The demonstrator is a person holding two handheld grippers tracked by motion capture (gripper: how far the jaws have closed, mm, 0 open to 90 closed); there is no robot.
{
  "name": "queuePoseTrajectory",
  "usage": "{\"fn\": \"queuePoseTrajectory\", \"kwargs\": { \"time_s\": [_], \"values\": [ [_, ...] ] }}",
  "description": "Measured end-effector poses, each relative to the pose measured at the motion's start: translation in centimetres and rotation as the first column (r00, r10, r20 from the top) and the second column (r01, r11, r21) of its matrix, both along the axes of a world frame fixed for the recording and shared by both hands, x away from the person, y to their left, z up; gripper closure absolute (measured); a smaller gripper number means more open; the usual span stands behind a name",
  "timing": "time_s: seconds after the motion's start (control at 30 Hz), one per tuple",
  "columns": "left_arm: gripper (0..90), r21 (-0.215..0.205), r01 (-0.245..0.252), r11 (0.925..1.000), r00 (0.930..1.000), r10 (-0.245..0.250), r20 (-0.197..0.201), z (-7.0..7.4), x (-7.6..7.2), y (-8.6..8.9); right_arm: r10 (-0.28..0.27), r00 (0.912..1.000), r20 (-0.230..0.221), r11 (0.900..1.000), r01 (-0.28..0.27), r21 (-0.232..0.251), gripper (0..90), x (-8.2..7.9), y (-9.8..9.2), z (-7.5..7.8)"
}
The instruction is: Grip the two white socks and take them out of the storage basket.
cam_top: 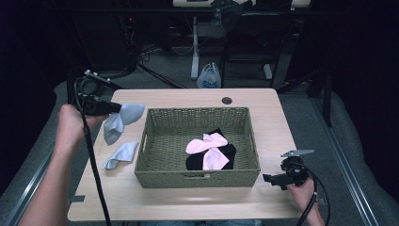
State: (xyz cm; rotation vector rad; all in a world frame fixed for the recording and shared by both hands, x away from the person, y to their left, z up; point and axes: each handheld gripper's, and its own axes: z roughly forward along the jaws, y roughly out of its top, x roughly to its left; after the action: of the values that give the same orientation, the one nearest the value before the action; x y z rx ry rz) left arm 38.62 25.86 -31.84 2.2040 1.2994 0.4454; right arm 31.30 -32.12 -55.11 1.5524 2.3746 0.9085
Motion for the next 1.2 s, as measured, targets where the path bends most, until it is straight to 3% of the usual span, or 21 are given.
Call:
{"fn": "queuePoseTrajectory", "kwargs": {
  "time_s": [0.3, 0.5, 0.6, 0.67, 0.7, 0.77, 1.2],
  "values": [
    [86.5, -0.015, -0.077, 0.9969, 0.9968, 0.077, -0.022, -2.0, -0.8, 3.3, -0.006, 1.0000, 0.002, 1.000, 0.006, -0.001, 3.9, 0.0, 0.1, 0.0],
    [86.4, -0.022, -0.118, 0.9928, 0.9913, 0.116, -0.062, -5.1, -0.8, 4.8, -0.002, 1.0000, 0.001, 1.000, 0.002, 0.002, 3.9, 0.0, 0.0, 0.0],
    [86.4, -0.016, -0.129, 0.9915, 0.9885, 0.128, -0.081, -6.3, -0.7, 5.0, -0.001, 1.0000, 0.001, 1.000, 0.001, -0.001, 3.9, 0.0, 0.1, 0.0],
    [86.4, -0.022, -0.141, 0.9898, 0.9853, 0.138, -0.101, -7.9, -0.5, 5.3, -0.002, 1.0000, 0.001, 1.000, 0.002, -0.001, 3.9, 0.0, 0.1, 0.0],
    [86.3, -0.022, -0.141, 0.9898, 0.9853, 0.138, -0.101, -7.9, -0.5, 5.3, -0.002, 1.0000, 0.001, 1.000, 0.002, -0.001, 3.9, 0.0, 0.1, 0.0],
    [86.3, -0.026, -0.153, 0.9879, 0.9811, 0.149, -0.124, -9.8, -0.2, 5.4, 0.000, 1.0000, 0.000, 1.000, 0.000, 0.000, 3.9, 0.0, 0.0, 0.0],
    [86.0, -0.013, -0.174, 0.9847, 0.9670, 0.168, -0.191, -15.3, 1.1, 4.7, -0.001, 1.0000, 0.000, 1.000, 0.001, -0.003, 3.9, 0.0, 0.1, 0.0]
  ]
}}
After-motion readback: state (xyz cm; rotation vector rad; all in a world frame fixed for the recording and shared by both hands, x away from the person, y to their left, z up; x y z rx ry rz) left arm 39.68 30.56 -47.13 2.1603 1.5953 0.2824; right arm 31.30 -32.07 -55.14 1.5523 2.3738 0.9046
